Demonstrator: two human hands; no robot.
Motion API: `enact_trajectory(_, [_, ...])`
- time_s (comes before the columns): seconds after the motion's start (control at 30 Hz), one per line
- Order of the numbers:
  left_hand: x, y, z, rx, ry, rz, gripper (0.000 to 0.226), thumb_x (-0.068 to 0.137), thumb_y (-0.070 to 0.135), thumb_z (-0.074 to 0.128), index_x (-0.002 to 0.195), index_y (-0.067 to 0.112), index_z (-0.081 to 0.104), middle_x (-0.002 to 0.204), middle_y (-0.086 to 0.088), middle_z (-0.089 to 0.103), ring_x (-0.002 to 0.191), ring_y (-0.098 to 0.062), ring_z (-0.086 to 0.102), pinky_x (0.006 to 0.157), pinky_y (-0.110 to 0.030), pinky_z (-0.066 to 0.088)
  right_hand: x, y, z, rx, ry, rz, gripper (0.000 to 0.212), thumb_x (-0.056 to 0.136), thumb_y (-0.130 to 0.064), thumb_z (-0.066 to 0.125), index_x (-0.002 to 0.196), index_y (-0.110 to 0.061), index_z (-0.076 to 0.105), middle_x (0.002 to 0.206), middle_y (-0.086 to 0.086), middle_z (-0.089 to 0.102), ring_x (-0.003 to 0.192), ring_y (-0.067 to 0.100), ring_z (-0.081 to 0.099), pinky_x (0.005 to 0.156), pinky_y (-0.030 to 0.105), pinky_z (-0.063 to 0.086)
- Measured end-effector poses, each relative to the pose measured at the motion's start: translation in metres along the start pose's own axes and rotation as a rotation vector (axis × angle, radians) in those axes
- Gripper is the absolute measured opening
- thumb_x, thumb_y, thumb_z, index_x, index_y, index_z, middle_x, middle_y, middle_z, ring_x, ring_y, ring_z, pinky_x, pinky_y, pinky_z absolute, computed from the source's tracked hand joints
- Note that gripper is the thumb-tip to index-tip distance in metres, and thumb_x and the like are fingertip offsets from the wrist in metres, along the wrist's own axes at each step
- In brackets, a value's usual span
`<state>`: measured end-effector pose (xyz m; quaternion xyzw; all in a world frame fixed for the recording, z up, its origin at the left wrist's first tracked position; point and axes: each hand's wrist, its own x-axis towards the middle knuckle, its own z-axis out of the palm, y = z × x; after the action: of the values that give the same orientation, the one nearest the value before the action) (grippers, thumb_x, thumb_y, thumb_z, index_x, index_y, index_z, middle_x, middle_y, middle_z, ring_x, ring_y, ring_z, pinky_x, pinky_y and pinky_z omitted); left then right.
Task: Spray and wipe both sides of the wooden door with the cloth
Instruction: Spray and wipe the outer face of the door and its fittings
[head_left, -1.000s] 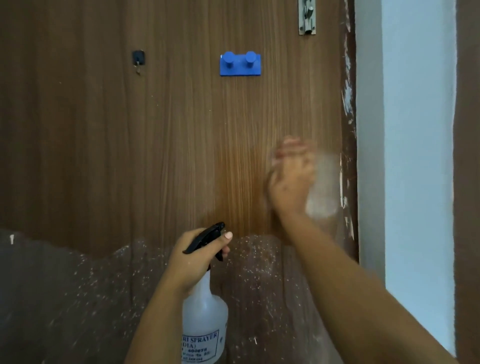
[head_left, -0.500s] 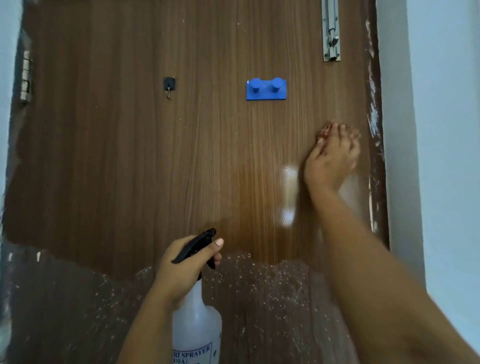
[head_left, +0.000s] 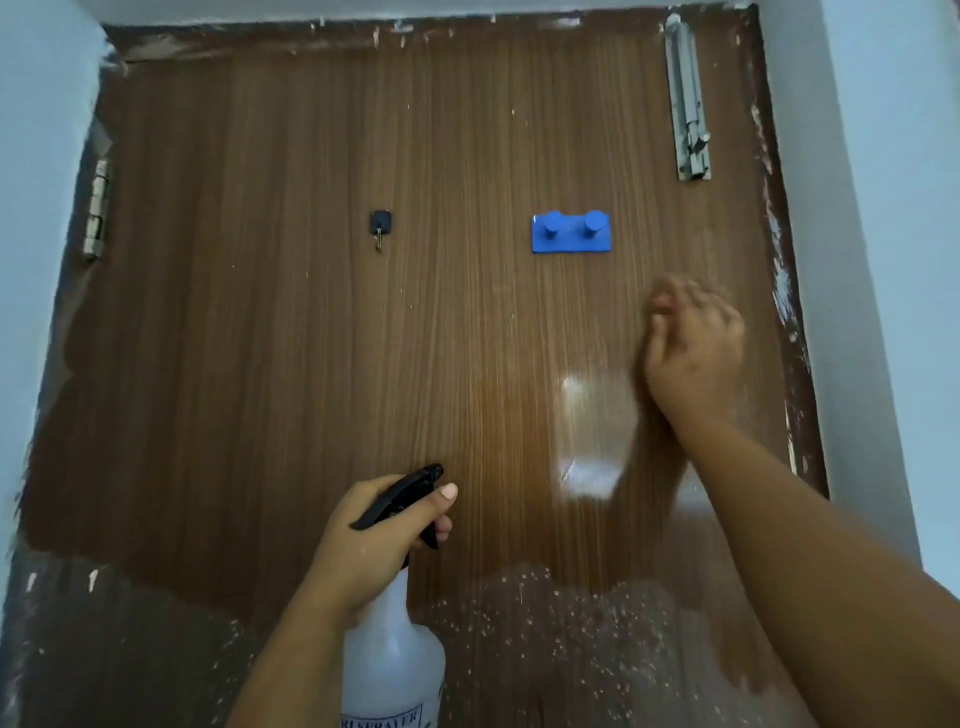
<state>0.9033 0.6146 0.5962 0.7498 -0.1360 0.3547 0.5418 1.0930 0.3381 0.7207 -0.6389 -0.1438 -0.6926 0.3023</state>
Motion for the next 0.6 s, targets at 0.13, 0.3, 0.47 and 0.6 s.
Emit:
enact_trajectory(0.13, [0.048,0.056,0.001,-0.027,-0.034,0.113,0.039,0.085,0.044,0.070,0.083,0.004,0.073,0.079,-0.011,0.075,0.082,-0.028,0.073,0.080,-0.039,0.054,-0.014,-0.004,0.001,-0.045,0.110,0.182,0.047,0.098,-0.027,0.045,0.141,-0.008,0.051,0.144,0.012,0.051,0.135,0.035,0.037,0.112,0.050,0.031])
enact_trajectory(0.3, [0.124,0.132,0.026,-0.149,-0.124,0.157,0.019,0.093,0.020,0.068,0.085,0.003,0.066,0.073,-0.010,0.067,0.067,-0.021,0.067,0.057,-0.022,0.055,-0.021,0.006,0.006,-0.075,0.146,0.104,0.050,0.095,-0.030,0.042,0.138,-0.007,0.055,0.138,0.014,0.056,0.130,0.037,0.043,0.109,0.051,0.034])
enact_trajectory(0.47, [0.178,0.165,0.054,-0.166,-0.118,0.118,0.013,0.090,0.011,0.071,0.082,0.005,0.063,0.067,-0.008,0.057,0.052,-0.016,0.056,0.047,-0.022,0.048,-0.019,0.015,0.016,-0.102,0.191,0.036,0.050,0.095,-0.031,0.041,0.134,-0.005,0.058,0.133,0.014,0.060,0.124,0.037,0.051,0.109,0.048,0.035])
enact_trajectory(0.6, [0.205,0.163,0.057,-0.094,-0.120,0.117,0.020,0.087,0.020,0.076,0.082,0.004,0.064,0.068,-0.009,0.063,0.057,-0.020,0.062,0.056,-0.026,0.052,-0.019,0.017,0.017,-0.105,0.214,0.033,0.050,0.095,-0.032,0.040,0.134,-0.006,0.059,0.132,0.013,0.061,0.123,0.037,0.051,0.109,0.048,0.035])
